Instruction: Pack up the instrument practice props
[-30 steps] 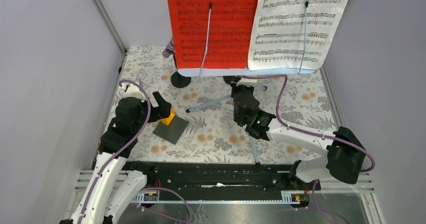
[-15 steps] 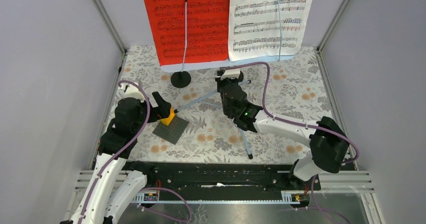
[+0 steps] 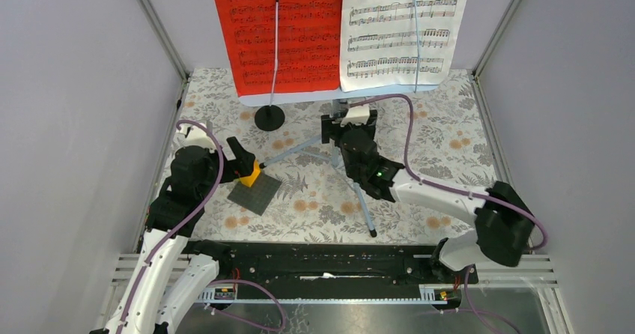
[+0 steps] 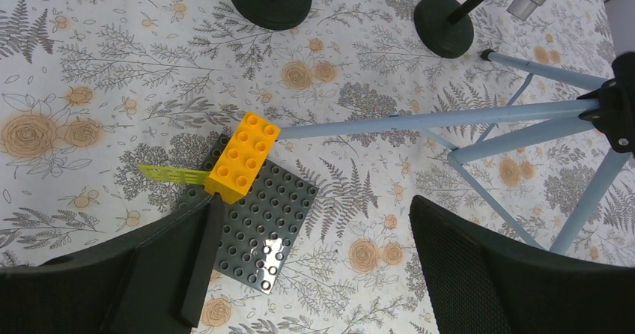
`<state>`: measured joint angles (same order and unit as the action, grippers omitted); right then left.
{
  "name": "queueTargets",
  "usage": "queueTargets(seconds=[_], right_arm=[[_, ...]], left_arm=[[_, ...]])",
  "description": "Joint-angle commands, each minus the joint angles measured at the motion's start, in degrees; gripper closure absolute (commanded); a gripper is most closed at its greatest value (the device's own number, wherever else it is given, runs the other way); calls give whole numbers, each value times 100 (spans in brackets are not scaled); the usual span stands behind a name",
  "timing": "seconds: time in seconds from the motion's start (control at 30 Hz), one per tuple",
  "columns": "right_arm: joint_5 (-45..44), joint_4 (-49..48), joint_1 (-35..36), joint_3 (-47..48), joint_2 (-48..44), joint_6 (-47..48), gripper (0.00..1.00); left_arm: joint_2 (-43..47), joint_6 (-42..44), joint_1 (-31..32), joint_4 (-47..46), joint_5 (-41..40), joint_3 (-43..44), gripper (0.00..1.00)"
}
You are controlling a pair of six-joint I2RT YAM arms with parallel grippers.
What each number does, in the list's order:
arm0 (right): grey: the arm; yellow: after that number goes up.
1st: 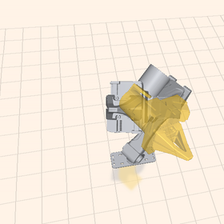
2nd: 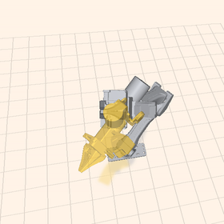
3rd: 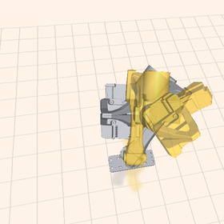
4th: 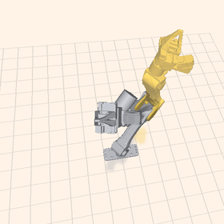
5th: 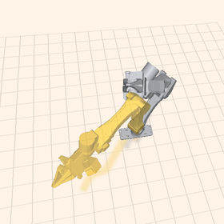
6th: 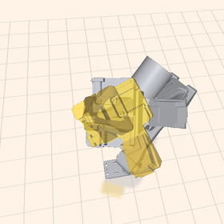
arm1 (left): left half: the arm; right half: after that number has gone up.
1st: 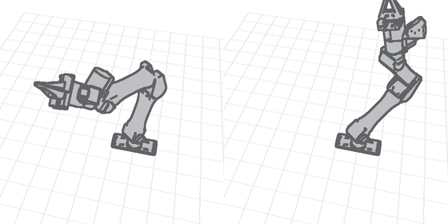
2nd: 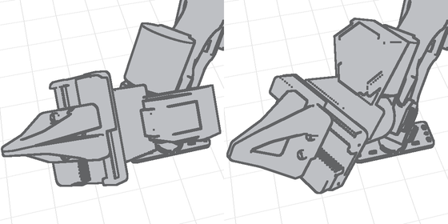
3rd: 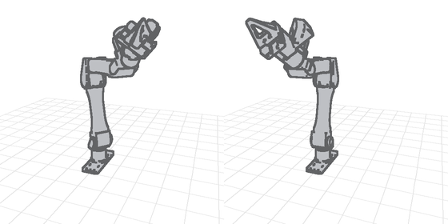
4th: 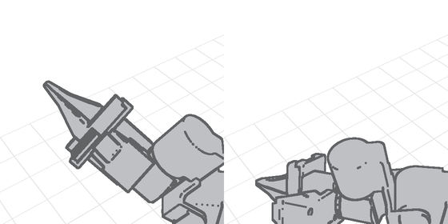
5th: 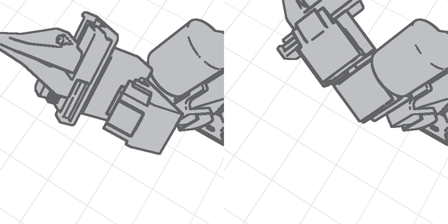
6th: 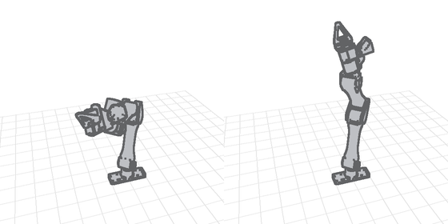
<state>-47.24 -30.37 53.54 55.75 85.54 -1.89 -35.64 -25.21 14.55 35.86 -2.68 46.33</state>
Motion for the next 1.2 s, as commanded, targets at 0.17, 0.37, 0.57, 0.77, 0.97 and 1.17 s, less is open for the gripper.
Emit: queueTargets(seconds=[0.17,0.37,0.57,0.77,0.97,1.17], right_arm=[[1938,1493,-47,-1192,-2483,-699,0],[2833,2279,-46,-1839,-4077,-1120,0],[2668,3569,-45,-1881,-4765,-2105,0],[3230,4132,-145,-1603,-4386,-2949,0],[3915,4124,-800,-1531,-4268,-3304,1],[4179,4186,-893,-1592,-4931,-3096,1]], left_arm=[[386,251,-35,-1196,957,107,1],[317,-210,-25,-2483,1940,-236,1],[30,-646,254,-3260,1983,-565,1],[-612,-615,1350,-3809,1128,-634,1],[-1109,-369,2393,-5122,286,-898,1],[-948,-464,2517,-5437,164,-1064,1]])
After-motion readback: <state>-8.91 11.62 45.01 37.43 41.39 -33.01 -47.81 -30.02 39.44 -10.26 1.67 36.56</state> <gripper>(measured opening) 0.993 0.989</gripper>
